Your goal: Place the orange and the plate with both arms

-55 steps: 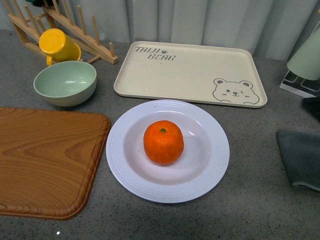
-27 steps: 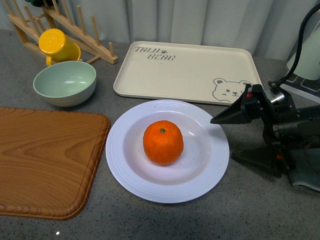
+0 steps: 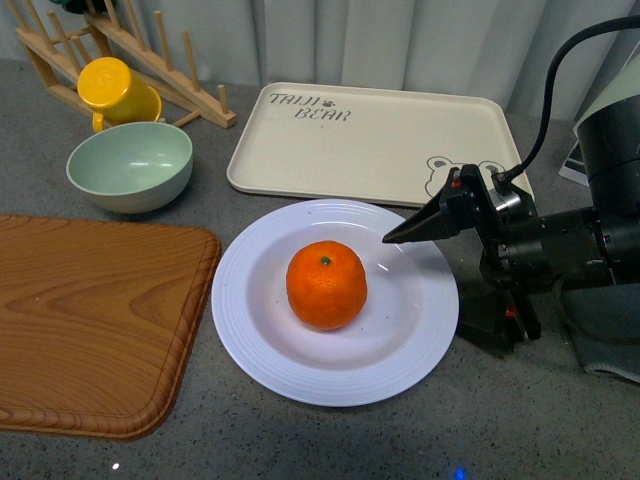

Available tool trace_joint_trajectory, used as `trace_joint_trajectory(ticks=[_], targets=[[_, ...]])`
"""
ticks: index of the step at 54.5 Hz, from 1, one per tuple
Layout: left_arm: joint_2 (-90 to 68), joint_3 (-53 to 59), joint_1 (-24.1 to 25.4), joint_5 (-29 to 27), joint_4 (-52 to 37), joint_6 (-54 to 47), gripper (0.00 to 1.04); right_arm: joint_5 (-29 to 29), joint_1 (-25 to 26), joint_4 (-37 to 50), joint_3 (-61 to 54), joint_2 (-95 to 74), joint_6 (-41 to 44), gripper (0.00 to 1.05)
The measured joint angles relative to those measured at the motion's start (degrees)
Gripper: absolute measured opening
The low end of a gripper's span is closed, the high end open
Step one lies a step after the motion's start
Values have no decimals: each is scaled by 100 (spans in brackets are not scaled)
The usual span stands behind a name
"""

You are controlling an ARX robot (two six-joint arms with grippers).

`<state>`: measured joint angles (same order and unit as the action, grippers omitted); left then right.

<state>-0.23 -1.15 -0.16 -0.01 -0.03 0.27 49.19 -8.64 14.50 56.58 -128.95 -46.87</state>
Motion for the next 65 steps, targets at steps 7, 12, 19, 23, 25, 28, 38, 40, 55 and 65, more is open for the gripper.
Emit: trace_joint_trajectory(ticks=[7,12,19,23,25,28,38,40,55,65], targets=[[0,0,2,0,0,0,98,-90,-42,-186,164,-81,103,91],[0,0,2,0,0,0,98,-175,-50,-313,195,-116,210,77],[0,0,0,0,0,0,98,-293,-52,-450,186,-129,350,57],[0,0,2,0,0,0,98,-363,-52,-503,177,-136,424,46],[0,0,2,0,0,0,98,-391,-52,-560,177,-142,461,41],[0,0,0,0,0,0,98,-426,-52,-621,170,-157,516,30],[0,0,2,0,0,0,98,-188,-57,-717,168,-131,874,4],[0,0,0,0,0,0,98,-190,-59,-717,170,-125,922,4],[0,0,2,0,0,0,98,-240,-101,-396,-44,24,1019,4],[0,0,2,0,0,0,98,-348,-107,195,-387,251,944,4]])
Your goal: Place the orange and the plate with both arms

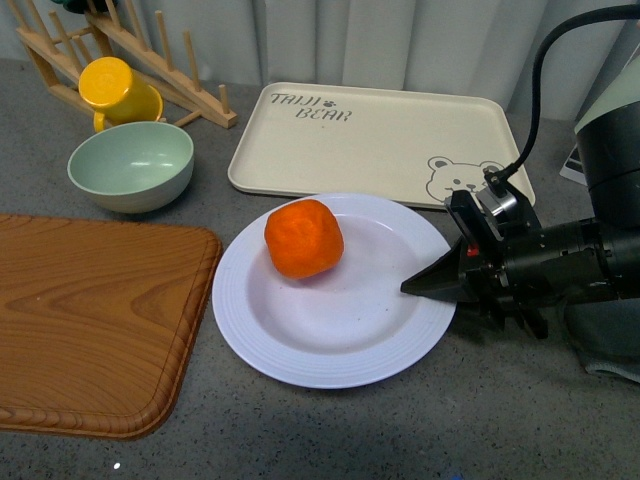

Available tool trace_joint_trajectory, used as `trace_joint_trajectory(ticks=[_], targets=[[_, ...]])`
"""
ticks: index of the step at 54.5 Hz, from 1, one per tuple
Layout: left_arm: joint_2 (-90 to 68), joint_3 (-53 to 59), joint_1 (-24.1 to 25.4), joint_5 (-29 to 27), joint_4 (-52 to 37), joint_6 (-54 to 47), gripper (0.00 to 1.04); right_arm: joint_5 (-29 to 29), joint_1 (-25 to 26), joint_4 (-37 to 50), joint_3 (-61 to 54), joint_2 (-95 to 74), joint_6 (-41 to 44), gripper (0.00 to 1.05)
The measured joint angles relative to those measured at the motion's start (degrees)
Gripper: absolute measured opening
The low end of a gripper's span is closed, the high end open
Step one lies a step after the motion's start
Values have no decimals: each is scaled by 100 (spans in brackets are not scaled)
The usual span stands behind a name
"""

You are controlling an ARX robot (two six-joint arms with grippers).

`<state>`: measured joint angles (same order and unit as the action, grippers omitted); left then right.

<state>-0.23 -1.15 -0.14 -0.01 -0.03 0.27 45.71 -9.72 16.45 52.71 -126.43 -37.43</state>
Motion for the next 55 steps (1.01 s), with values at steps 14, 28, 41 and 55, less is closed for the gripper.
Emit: trace_joint_trajectory(ticks=[14,28,41,55], targets=[[0,0,0,0,0,0,98,162,87,1327,-330,284,-522,4],[0,0,0,0,0,0,98,-11,15,2208,-118,203,-1305,4],[0,0,-2,0,0,0,98,-697,-234,2065,603,-337,-2031,4],[0,0,0,0,0,0,98,-1261,-435,1613,1766,-977,-2500,4]])
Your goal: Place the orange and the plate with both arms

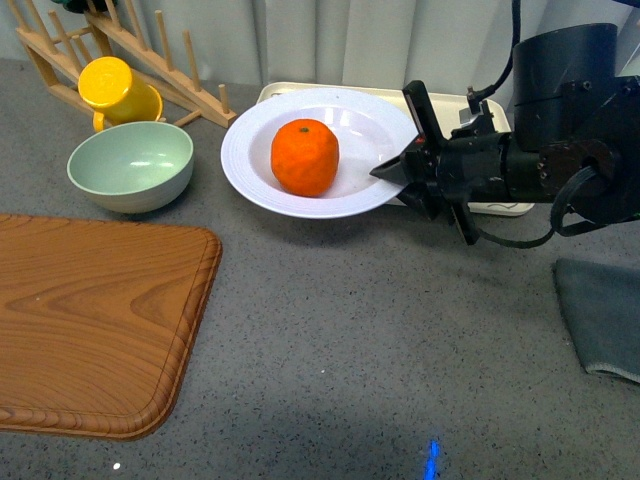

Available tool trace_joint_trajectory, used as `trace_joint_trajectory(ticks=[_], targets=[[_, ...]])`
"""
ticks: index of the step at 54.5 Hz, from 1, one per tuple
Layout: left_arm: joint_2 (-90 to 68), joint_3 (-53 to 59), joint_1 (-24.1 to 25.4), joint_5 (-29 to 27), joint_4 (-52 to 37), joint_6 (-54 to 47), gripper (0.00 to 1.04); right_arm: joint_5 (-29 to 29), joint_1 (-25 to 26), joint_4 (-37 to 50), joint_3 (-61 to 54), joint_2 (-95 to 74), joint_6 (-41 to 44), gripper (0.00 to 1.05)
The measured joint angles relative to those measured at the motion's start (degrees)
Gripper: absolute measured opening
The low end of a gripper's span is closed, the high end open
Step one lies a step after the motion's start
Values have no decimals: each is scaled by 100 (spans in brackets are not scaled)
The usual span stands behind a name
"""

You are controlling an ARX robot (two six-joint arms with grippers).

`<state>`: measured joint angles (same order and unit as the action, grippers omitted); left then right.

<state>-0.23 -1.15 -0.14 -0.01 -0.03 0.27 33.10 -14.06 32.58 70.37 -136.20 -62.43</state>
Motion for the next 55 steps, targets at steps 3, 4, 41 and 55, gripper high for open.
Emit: trace_joint_trajectory(ticks=[3,4,41,55], targets=[[0,0,0,0,0,0,98,-114,-48,-33,254,-129,-162,4],[0,0,0,0,0,0,98,-157,-61,-44,321,-168,-219,4],[0,0,-2,2,0,0,98,-710,-315,-870,1727,-964,-813,12],[0,0,0,0,0,0,98,-723,-291,-793,1475,-756,-688,48]])
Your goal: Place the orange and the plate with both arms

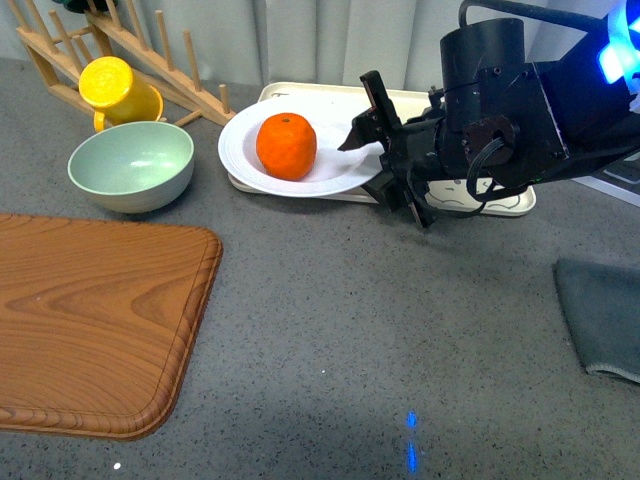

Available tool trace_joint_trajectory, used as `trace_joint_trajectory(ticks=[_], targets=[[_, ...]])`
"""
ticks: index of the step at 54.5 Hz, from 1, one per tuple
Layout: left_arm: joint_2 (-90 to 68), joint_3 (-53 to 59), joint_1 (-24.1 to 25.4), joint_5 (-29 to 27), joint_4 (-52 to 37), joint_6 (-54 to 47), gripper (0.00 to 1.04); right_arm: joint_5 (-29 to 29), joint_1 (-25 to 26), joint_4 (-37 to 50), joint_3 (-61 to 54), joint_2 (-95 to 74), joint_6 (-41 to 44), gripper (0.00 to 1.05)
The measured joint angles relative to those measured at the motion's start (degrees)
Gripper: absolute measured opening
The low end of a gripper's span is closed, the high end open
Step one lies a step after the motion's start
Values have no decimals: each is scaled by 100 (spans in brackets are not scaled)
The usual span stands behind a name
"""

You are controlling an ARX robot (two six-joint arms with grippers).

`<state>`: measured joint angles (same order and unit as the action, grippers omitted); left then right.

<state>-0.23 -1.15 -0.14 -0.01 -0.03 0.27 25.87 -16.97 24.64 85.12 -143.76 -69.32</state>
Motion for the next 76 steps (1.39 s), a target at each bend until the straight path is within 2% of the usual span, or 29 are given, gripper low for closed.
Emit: trace_joint_trajectory(ticks=[8,12,14,16,23,28,30,37,42,47,59,63,66,71,76], targets=[[0,0,-2,0,0,0,98,-162,111,-17,-562,457,393,69],[0,0,-2,0,0,0,98,-372,190,-74,-1034,911,885,83],[0,0,-2,0,0,0,98,-588,245,-146,-1401,1272,1392,92],[0,0,-2,0,0,0,98,-734,282,-153,-1655,1508,1696,97],[0,0,-2,0,0,0,98,-1384,431,-28,-2712,2490,2887,95],[0,0,0,0,0,0,98,-2004,597,483,-3932,3609,4168,95],[0,0,0,0,0,0,98,-2035,662,743,-4461,4081,4542,95],[0,0,-2,0,0,0,98,-2100,1010,787,-5788,5372,5366,95],[0,0,-2,0,0,0,98,-2201,1163,885,-6312,5967,5855,95],[0,0,-2,0,0,0,98,-2262,1189,925,-6649,6411,6168,95],[0,0,-2,0,0,0,98,-2367,975,2109,-7722,7761,7141,95],[2,0,0,0,0,0,98,-3099,874,3239,-7971,7604,7097,85],[4,0,-2,0,0,0,98,-3327,914,3724,-8159,7580,7051,74],[2,0,-2,-7,0,0,98,-3209,1045,2824,-8205,8614,7005,51],[4,0,-2,-9,0,0,98,-3093,1174,2326,-8297,9313,6994,30]])
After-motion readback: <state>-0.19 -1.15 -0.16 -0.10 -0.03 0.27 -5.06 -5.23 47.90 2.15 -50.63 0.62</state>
